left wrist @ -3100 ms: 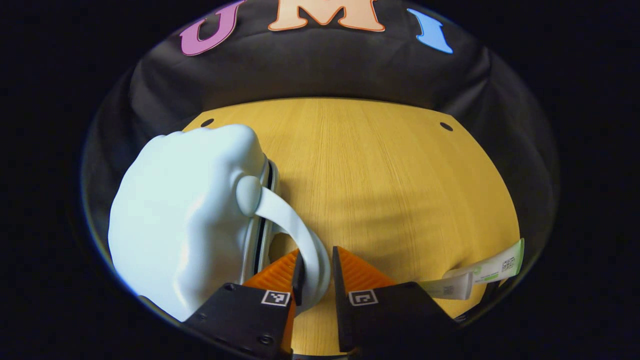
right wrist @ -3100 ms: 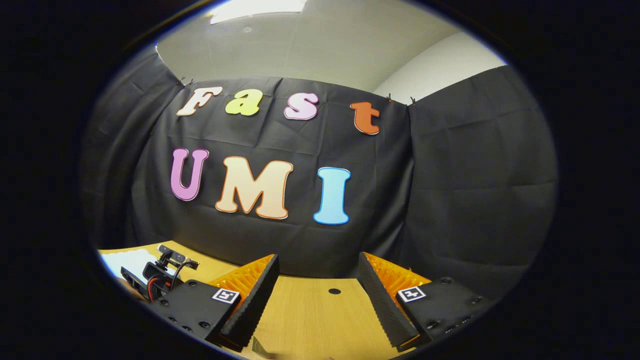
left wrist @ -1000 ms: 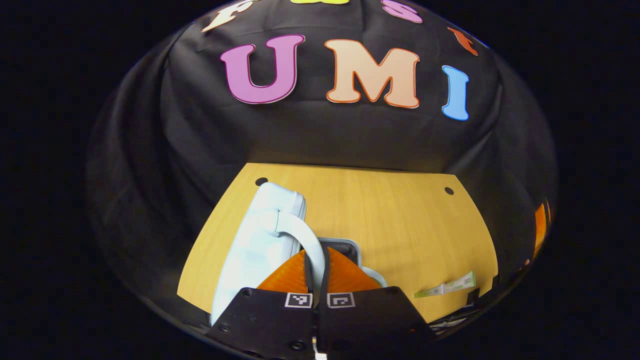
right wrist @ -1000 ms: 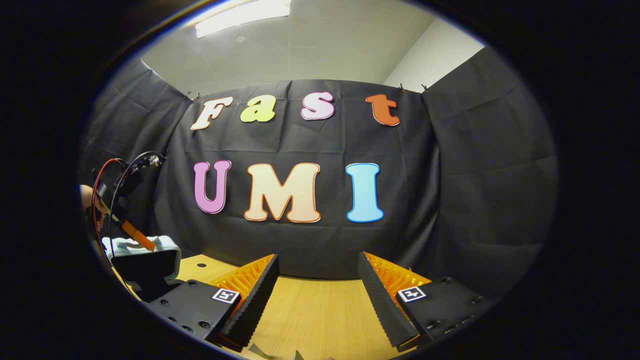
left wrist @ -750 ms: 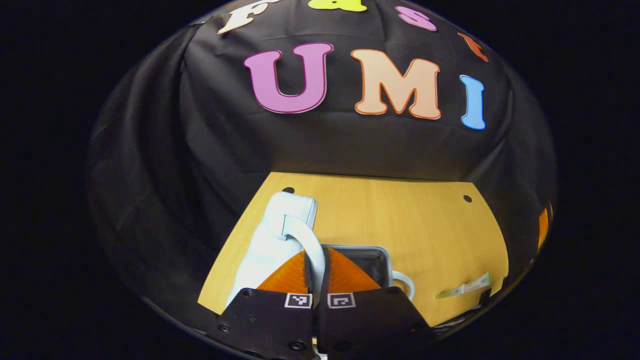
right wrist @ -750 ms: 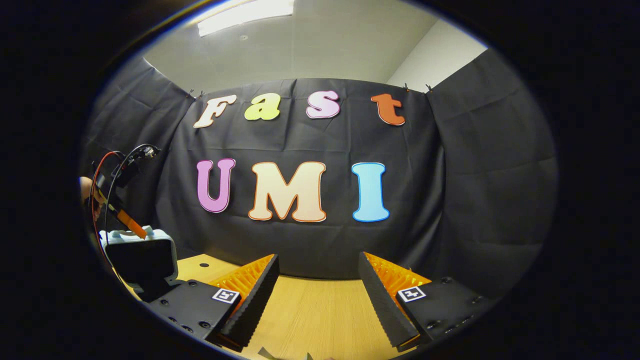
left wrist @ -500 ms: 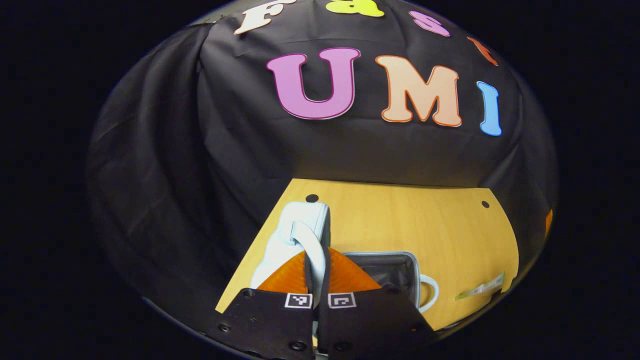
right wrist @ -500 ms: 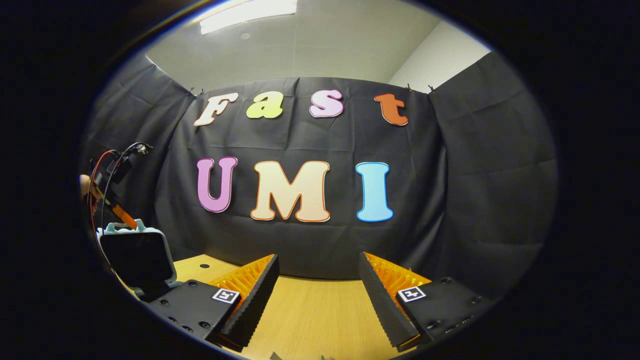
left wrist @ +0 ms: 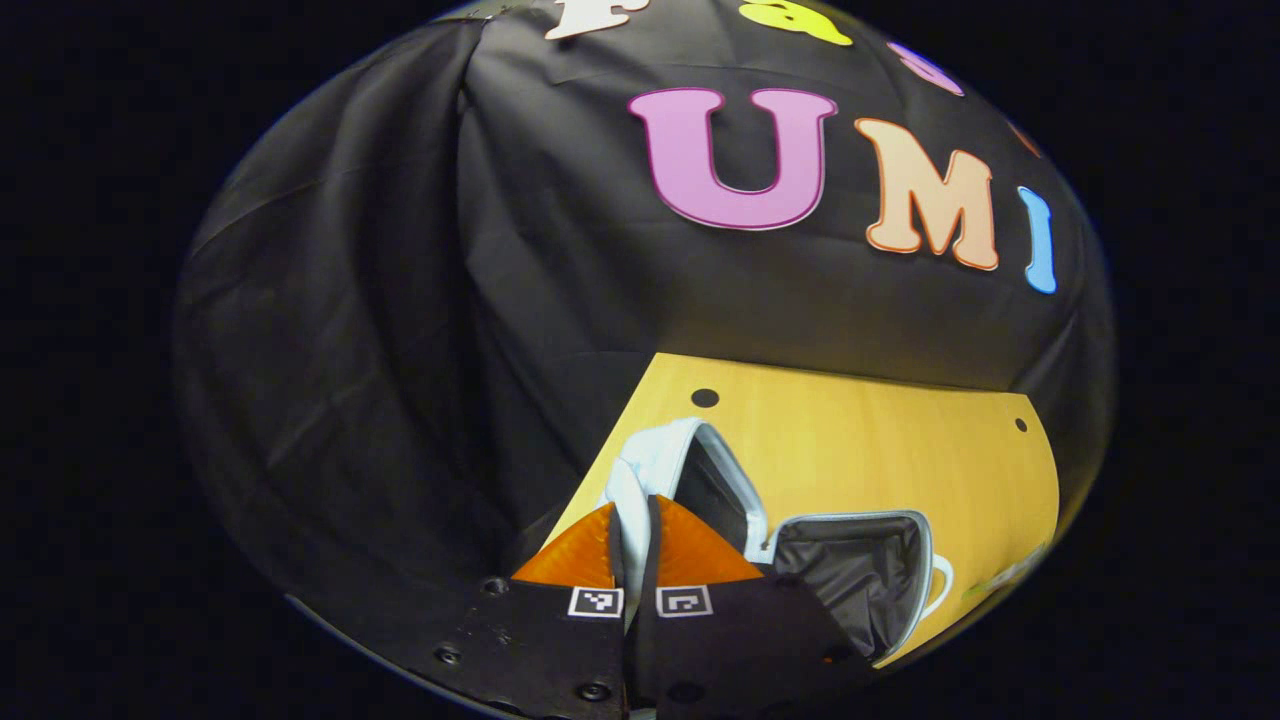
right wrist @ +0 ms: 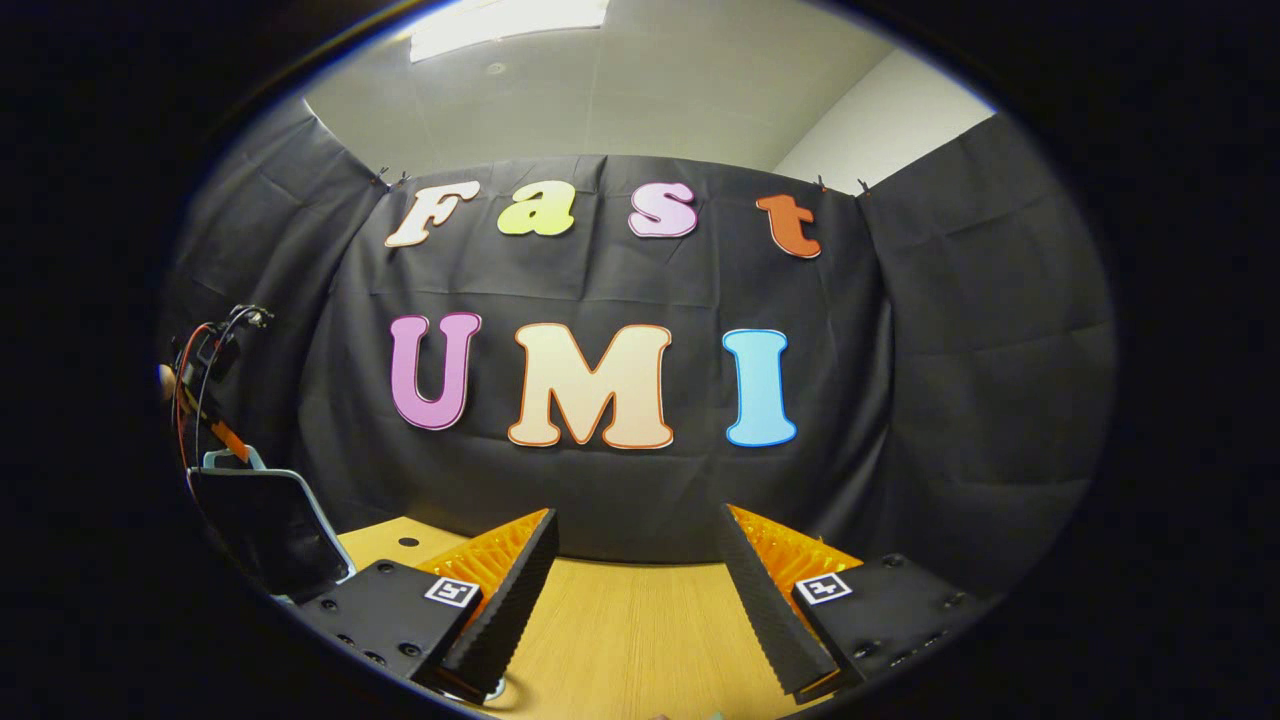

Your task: First open the suitcase, pack the skin care products into it, and then close the suitcase.

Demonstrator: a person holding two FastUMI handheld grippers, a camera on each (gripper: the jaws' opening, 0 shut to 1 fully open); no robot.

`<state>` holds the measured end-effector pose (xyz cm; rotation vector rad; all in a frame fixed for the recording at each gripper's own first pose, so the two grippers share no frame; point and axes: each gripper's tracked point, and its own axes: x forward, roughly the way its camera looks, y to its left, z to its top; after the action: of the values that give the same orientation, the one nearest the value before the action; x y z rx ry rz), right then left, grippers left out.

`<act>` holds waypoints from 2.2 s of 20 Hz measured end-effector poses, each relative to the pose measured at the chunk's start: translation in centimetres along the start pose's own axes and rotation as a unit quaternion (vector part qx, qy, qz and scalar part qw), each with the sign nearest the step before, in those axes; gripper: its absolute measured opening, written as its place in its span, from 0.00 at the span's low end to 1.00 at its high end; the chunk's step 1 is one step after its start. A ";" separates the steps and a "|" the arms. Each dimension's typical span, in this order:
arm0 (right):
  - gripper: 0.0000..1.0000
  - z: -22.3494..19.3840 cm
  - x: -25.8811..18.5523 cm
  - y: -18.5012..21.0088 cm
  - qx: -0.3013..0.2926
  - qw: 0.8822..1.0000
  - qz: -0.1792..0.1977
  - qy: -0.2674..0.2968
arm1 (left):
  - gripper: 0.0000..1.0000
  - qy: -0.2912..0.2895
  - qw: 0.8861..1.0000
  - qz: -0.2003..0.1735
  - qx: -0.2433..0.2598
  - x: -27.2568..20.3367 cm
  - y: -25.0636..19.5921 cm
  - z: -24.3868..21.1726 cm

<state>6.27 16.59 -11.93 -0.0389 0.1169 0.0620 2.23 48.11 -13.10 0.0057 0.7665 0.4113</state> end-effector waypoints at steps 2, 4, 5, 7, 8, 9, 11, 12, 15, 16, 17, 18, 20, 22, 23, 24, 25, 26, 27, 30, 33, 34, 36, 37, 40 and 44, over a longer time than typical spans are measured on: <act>0.98 -0.2 -0.2 1.1 -0.007 1.000 -0.002 0.003 | 0.00 -0.005 1.000 0.020 0.003 1.2 2.8 -0.5; 0.98 -0.4 -0.3 2.1 -0.015 1.000 -0.002 0.005 | 0.00 -0.002 1.000 0.012 -0.011 2.1 4.2 -1.0; 0.98 -0.4 -0.4 2.6 -0.019 1.000 -0.002 0.008 | 0.00 0.005 1.000 0.011 -0.017 2.6 4.7 -1.3; 0.98 -0.7 -0.4 3.3 -0.025 1.000 -0.004 0.012 | 0.00 0.016 1.000 0.021 -0.017 3.8 6.3 -2.7; 0.98 -0.5 -0.5 3.6 -0.027 1.000 -0.005 0.013 | 0.00 0.021 0.999 0.023 -0.019 4.6 6.8 -3.3; 0.98 -0.4 -0.6 3.9 -0.029 0.999 -0.005 0.013 | 0.00 0.026 0.999 0.026 -0.019 5.0 7.0 -3.6; 0.98 -0.3 -0.7 4.2 -0.037 0.999 -0.006 0.013 | 0.00 0.032 0.999 0.035 -0.016 5.9 7.9 -4.3; 0.98 -0.3 -0.8 4.2 -0.040 0.999 -0.007 0.014 | 0.00 0.033 0.999 0.038 -0.019 6.2 8.0 -4.7; 0.98 -0.4 -1.2 4.0 -0.040 0.999 -0.012 0.019 | 0.02 0.038 0.997 0.062 -0.027 7.1 9.7 -5.8; 0.98 -0.3 -1.3 3.9 -0.041 0.999 -0.013 0.019 | 0.05 0.034 0.996 0.075 -0.029 6.9 10.4 -5.9; 0.98 -0.3 -1.3 3.7 -0.042 0.999 -0.014 0.019 | 0.18 0.022 0.996 0.070 -0.042 6.9 10.4 -5.7; 0.98 -0.2 -1.4 3.5 -0.043 0.999 -0.014 0.019 | 0.26 0.008 0.997 0.056 -0.061 6.9 9.6 -5.2; 0.98 0.0 -1.3 3.2 -0.041 0.999 -0.013 0.017 | 0.73 -0.024 0.995 0.048 -0.082 6.0 8.5 -3.8; 0.98 0.3 -1.3 2.7 -0.034 0.999 -0.010 0.014 | 1.00 -0.074 0.991 0.059 -0.090 4.5 8.1 -2.2; 0.98 0.2 -1.2 2.4 -0.028 0.999 -0.007 0.016 | 0.97 -0.100 0.989 0.063 -0.094 3.6 8.0 -1.4; 0.98 0.3 -1.2 2.1 -0.022 1.000 -0.003 0.016 | 0.95 -0.128 0.985 0.061 -0.097 2.6 7.4 -0.3; 0.99 0.5 -1.2 1.7 -0.012 1.000 0.004 0.011 | 0.94 -0.153 0.982 0.055 -0.097 1.4 6.7 0.5; 0.99 0.8 -1.2 1.1 0.002 1.000 0.008 0.007 | 0.94 -0.176 0.978 0.047 -0.097 0.1 5.7 1.3; 0.99 0.8 -1.0 0.2 0.015 1.000 0.009 0.005 | 0.94 -0.195 0.975 0.044 -0.098 -1.2 4.6 2.2; 0.99 0.5 -0.4 -3.0 0.033 0.999 0.004 0.014 | 0.93 -0.234 0.967 0.038 -0.091 -4.1 1.2 2.9; 0.98 0.7 -0.2 -6.8 0.025 1.000 -0.015 0.007 | 0.92 -0.244 0.968 0.014 -0.063 -6.0 -4.2 2.9; 0.98 0.9 -0.2 -7.6 0.018 1.000 -0.015 0.001 | 0.93 -0.250 0.967 0.002 -0.051 -6.7 -6.2 3.1; 0.98 0.9 -0.2 -8.8 0.002 1.000 -0.010 -0.003 | 0.92 -0.258 0.966 -0.013 -0.031 -7.8 -9.5 3.1; 0.98 1.0 -0.2 -9.4 -0.005 1.000 -0.007 -0.005 | 0.94 -0.260 0.965 -0.018 -0.026 -8.0 -11.0 3.0; 0.98 0.5 -0.2 -10.8 -0.015 1.000 0.004 0.002 | 0.94 -0.273 0.960 -0.058 -0.025 -10.0 -16.8 3.8; 0.99 0.3 -0.7 -12.3 -0.015 1.000 0.021 0.006 | 0.96 -0.283 0.955 -0.087 -0.013 -11.8 -22.3 3.4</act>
<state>6.39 4.32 -11.13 -0.0669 0.1278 0.1056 4.91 23.80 -6.13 0.0294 0.1927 0.2325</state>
